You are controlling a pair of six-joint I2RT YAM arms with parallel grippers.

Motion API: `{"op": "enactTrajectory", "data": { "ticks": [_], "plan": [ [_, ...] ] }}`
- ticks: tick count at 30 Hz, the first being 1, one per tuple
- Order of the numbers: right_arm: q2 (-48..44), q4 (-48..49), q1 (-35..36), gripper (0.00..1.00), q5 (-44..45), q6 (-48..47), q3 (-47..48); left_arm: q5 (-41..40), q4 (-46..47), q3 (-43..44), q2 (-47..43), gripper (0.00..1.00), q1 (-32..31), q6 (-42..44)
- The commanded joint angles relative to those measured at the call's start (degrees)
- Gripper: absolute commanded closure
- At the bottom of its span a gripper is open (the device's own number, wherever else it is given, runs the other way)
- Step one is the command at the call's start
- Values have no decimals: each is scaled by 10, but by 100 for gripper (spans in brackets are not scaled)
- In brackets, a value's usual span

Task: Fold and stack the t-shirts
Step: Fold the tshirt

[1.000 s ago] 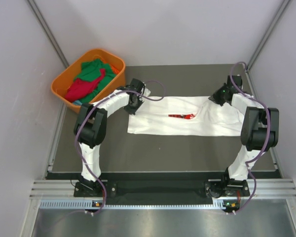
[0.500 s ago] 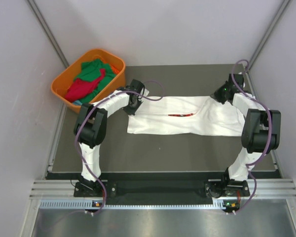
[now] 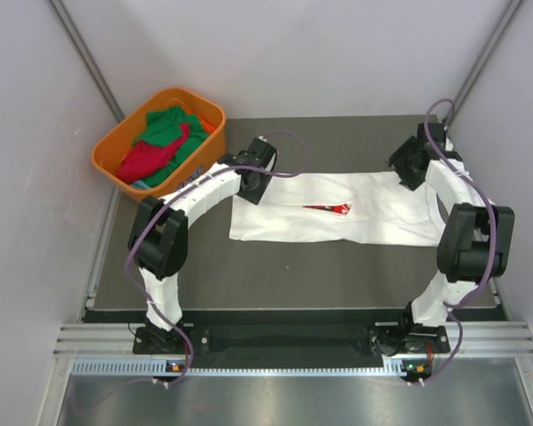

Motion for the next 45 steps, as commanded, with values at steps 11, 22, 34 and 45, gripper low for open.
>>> {"op": "enactTrajectory", "data": {
  "ticks": [11, 22, 34, 45],
  "plan": [
    [-216, -74, -233, 37, 26, 16, -237, 112, 68, -220, -225, 45, -16, -230],
    [-181, 9, -272, 47, -19, 7, -286, 106, 206, -358, -253, 42, 15, -362],
    [-131, 41, -273, 49, -17, 19, -309, 76, 252, -379, -189, 40, 24, -384],
    [-101, 60, -278, 85, 32, -5, -309, 12, 196, -340, -111, 79, 33, -374]
  ]
}}
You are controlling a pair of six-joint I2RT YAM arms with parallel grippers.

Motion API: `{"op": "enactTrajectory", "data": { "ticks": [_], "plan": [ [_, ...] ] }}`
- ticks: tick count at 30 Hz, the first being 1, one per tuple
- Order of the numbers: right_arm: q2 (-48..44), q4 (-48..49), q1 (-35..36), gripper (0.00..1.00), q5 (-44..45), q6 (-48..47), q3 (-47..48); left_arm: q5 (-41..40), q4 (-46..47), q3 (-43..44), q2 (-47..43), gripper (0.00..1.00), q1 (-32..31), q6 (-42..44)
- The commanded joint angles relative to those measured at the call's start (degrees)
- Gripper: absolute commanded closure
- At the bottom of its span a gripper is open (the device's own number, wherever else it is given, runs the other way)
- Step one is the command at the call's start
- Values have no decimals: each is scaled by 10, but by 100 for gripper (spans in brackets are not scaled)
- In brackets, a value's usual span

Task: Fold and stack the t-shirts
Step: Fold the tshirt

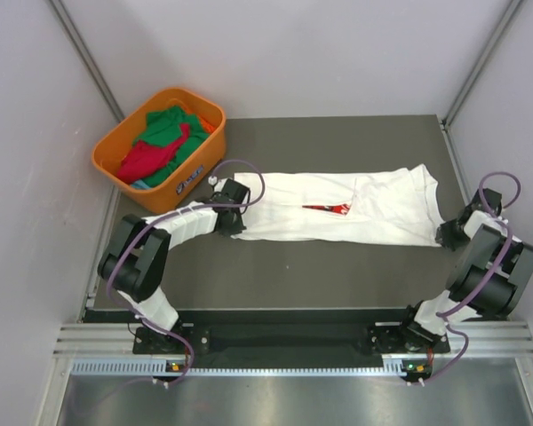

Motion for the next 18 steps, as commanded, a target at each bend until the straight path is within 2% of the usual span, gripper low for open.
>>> {"op": "enactTrajectory", "data": {
  "ticks": [1, 2, 3, 7, 13, 14, 15, 18],
  "plan": [
    [26, 34, -8, 93, 34, -18, 0, -42, -16, 16, 44, 91, 5, 1],
    [29, 29, -10, 100, 37, -22, 3, -50, -22, 18, 45, 97, 5, 4],
    [28, 28, -12, 100, 40, -27, 5, -57, -35, 19, 47, 100, 5, 5],
    [15, 9, -16, 100, 61, -57, 15, -78, -57, 12, 26, 100, 5, 8],
    [-15, -23, -16, 100, 76, -77, 5, -51, -94, -5, -10, 100, 2, -8],
    [-22, -24, -16, 100, 77, -79, 2, -52, -99, -8, -13, 98, 0, -13],
    [-25, -25, -16, 100, 80, -81, 0, -52, -103, -10, -20, 91, -1, -16],
    [-25, -43, -16, 87, 85, -93, 15, -45, -115, -19, -34, 69, -3, -19]
  ]
}}
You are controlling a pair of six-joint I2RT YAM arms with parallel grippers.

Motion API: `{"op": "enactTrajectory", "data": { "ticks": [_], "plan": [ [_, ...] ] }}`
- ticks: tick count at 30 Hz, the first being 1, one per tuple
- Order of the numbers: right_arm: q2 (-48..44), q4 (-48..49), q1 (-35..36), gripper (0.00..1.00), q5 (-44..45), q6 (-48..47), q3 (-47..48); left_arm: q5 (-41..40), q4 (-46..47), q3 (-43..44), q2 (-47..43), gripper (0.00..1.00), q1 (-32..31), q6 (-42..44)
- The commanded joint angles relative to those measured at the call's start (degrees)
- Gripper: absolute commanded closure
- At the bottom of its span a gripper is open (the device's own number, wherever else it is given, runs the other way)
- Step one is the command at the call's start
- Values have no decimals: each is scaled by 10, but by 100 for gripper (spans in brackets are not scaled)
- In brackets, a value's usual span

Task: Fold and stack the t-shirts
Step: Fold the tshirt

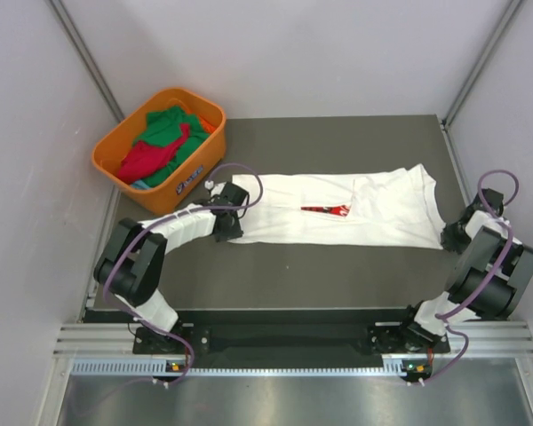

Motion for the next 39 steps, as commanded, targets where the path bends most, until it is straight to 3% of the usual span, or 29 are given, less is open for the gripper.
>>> {"op": "enactTrajectory", "data": {
  "ticks": [1, 5, 9, 14, 16, 19, 21, 29, 35, 39],
  "plan": [
    [-17, -33, -11, 85, 41, -35, 30, -18, -78, -18, -38, 61, 1, -6],
    [-33, -60, -8, 66, 8, -59, 72, -17, -97, 9, -73, 51, 1, -1],
    [-55, -49, 13, 58, -42, -100, 109, -6, -115, 63, -82, 46, 1, 14],
    [-22, -5, 47, 49, -203, -143, 157, 139, -21, 86, -93, 47, 2, 56],
    [3, -7, 64, 48, -227, -153, 198, 206, 8, 91, -86, 47, 2, 61],
    [64, -2, 79, 49, -235, -169, 252, 226, 7, 107, -55, 47, 3, 70],
    [106, 9, 83, 58, -262, -176, 282, 211, -1, 110, -32, 47, 5, 79],
    [243, 5, 99, 61, -305, -210, 382, 146, -25, 85, 40, 48, 48, 71],
    [322, 9, 109, 63, -269, -204, 461, 70, -23, 60, 56, 48, 50, 47],
    [373, -19, 122, 66, -196, -224, 529, 9, -52, 60, 82, 48, 50, 33]
  ]
}}
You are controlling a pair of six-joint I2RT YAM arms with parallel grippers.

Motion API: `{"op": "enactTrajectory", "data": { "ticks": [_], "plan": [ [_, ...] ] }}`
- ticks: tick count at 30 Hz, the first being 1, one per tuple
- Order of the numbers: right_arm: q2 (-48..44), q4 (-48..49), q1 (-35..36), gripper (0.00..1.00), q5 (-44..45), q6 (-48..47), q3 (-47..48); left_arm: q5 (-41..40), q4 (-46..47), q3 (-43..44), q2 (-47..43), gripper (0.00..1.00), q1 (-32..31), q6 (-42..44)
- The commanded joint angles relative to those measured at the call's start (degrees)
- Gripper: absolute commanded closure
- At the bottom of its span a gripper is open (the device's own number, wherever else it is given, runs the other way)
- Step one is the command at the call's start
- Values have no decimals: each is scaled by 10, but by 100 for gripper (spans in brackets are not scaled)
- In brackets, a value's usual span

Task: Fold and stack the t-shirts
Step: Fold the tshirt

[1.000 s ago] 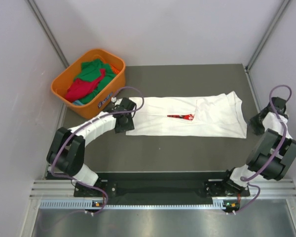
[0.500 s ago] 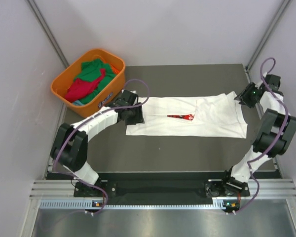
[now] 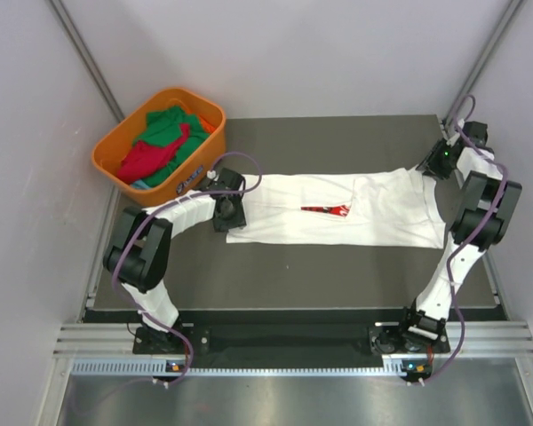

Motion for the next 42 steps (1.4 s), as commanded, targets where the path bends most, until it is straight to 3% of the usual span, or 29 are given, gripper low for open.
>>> {"op": "enactTrajectory", "data": {
  "ticks": [1, 16, 19, 23, 26, 28, 34, 42],
  "plan": [
    [45, -14, 10, 67, 55, -22, 64, -89, -37, -18, 28, 48, 4, -19],
    [107, -19, 18, 72, 64, -8, 137, -87, -104, -15, -34, 51, 2, -5],
    [79, -32, 28, 68, 83, 6, 142, -94, -123, -15, -72, 52, -1, -1],
    [30, -62, 39, 54, 139, 30, 142, -83, -128, -30, -120, 53, -3, -2],
    [-7, -99, 43, 47, 185, 77, 140, -26, -83, -57, -142, 55, -3, 8],
    [-36, -144, 43, 47, 226, 104, 135, 64, -44, -74, -152, 57, -2, 28],
    [-120, -243, 44, 45, 283, 253, 59, 202, 46, -66, -140, 59, -2, 35],
    [-199, -314, 37, 44, 298, 389, -95, 115, -8, -23, -66, 56, -3, 32]
  ]
}}
